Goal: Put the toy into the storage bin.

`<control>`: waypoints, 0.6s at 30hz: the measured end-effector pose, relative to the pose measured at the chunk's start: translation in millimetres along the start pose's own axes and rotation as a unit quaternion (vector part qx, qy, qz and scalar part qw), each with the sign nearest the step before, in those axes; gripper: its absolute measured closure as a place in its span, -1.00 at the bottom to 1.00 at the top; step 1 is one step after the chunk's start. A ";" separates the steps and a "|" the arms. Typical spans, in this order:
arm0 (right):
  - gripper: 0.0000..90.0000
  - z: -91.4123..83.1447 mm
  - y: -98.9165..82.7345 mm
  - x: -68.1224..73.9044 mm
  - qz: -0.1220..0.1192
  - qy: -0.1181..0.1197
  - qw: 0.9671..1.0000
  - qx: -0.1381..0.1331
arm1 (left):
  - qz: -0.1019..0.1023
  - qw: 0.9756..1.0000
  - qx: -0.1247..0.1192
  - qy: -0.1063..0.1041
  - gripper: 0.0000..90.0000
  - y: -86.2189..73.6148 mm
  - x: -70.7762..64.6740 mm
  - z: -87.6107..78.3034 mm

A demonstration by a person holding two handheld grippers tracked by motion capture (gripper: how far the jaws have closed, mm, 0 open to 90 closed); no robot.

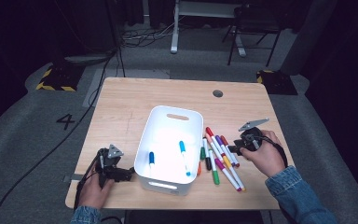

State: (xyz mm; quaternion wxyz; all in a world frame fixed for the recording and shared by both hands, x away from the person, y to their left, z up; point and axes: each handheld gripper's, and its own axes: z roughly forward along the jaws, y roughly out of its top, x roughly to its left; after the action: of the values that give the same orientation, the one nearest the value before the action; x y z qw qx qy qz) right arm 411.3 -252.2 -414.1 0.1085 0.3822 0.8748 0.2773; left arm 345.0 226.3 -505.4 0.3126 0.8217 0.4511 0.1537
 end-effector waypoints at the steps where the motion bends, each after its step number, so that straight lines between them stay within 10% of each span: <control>1: 0.32 3.0 -1.1 -1.8 0.002 -0.002 1.000 0.003 | 0.000 1.000 0.000 0.000 -1.00 0.0 -0.1 0.0; 18: 0.42 48.8 -6.7 -20.6 0.022 -0.025 0.998 0.056 | 0.000 1.000 0.000 0.000 -1.00 -0.1 -0.2 0.0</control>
State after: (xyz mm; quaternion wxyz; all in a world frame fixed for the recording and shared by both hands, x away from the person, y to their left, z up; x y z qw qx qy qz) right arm 440.9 -251.3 -458.4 0.1023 0.4135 0.8774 0.2206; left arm 344.8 226.1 -505.4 0.3127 0.8216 0.4512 0.1535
